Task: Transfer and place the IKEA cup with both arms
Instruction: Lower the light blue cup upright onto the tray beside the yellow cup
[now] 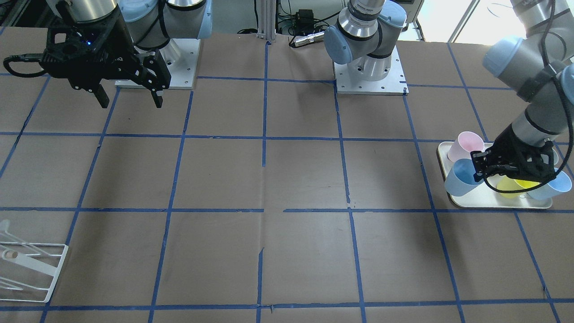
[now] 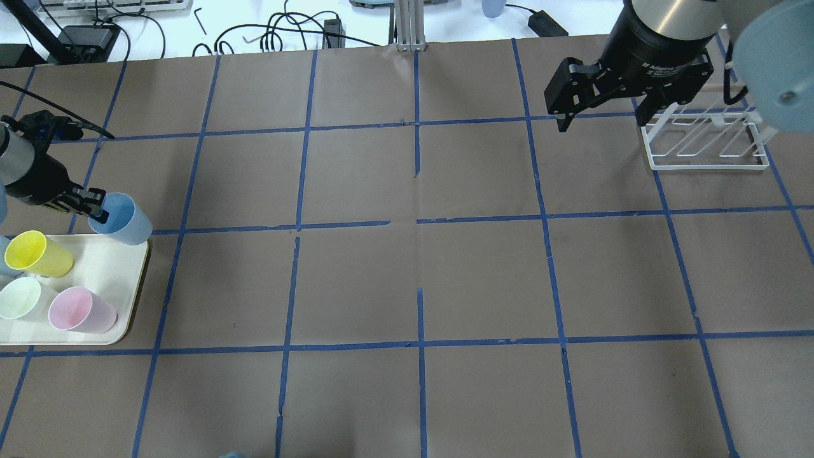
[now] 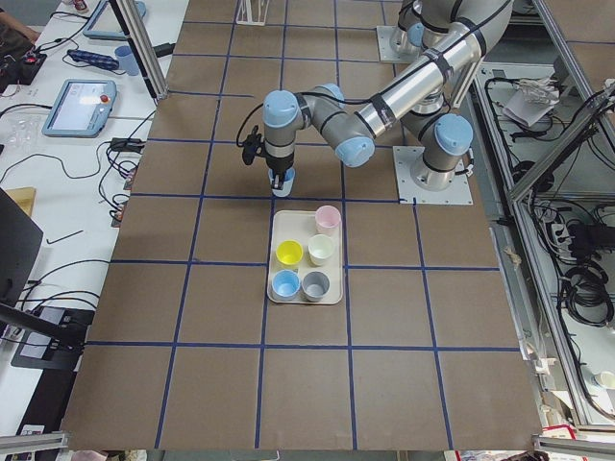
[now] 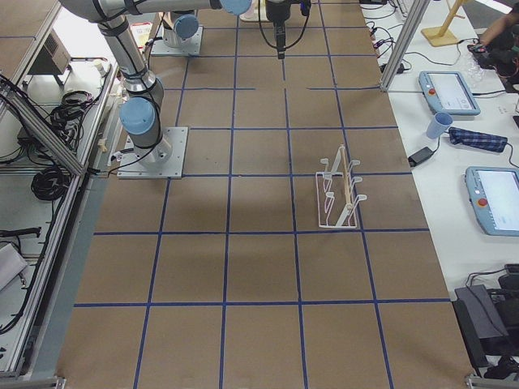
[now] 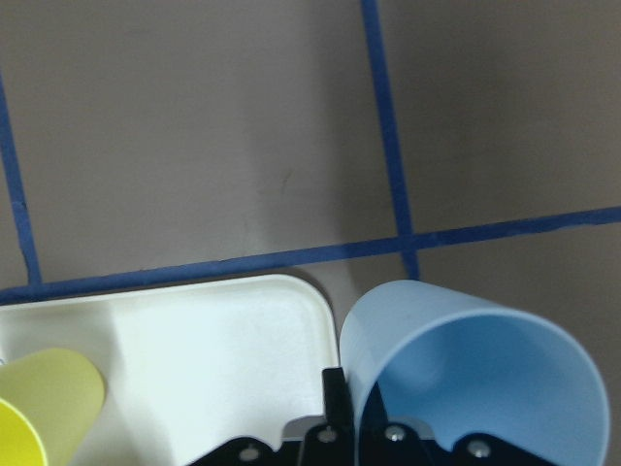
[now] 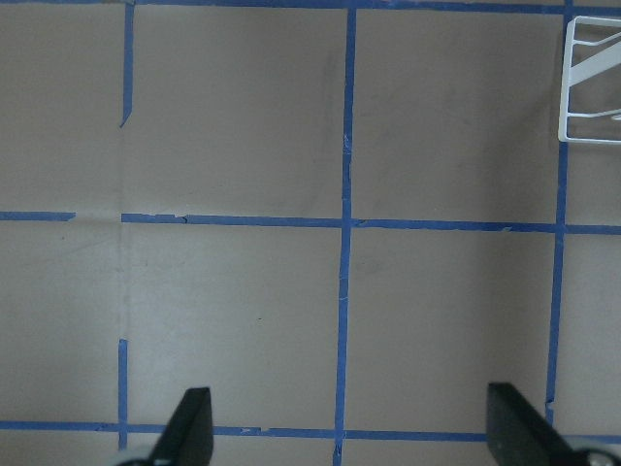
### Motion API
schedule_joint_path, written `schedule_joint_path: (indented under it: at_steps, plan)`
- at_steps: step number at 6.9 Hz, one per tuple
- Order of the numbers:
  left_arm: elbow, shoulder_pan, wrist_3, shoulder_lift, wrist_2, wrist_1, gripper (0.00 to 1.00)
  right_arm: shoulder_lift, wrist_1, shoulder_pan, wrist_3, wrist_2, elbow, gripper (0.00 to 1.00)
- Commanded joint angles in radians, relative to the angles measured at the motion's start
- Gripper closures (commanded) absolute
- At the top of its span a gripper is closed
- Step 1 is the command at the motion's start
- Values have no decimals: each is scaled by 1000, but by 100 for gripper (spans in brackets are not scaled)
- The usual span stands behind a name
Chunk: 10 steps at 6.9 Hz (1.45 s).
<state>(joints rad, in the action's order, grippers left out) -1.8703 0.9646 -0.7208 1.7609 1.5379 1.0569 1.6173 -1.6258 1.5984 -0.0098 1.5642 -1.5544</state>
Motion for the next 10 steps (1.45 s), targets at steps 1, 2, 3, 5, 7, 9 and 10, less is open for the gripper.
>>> schedule_joint_path:
  at_steps: [1,2,3,5,7,9,10]
  plan:
    - [20,-76,-102,57,1,-2,100,1,4,0,-1,2,8,0]
    - [23,-110,-124,92,-4,-5,100,-3,6,0,-1,2,13,0]
    - [23,-119,-130,118,-4,-27,100,-2,6,0,-1,2,11,0]
    - [23,-119,-154,138,-12,-38,100,-4,6,-5,-1,2,13,0]
    - [16,-121,-157,138,-15,-37,19,-4,12,-12,-2,5,10,0]
    - [23,-119,-154,118,-10,-5,17,-2,10,-12,-2,5,10,0]
    - [23,-119,-155,117,-13,15,17,-2,9,-12,-2,4,11,0]
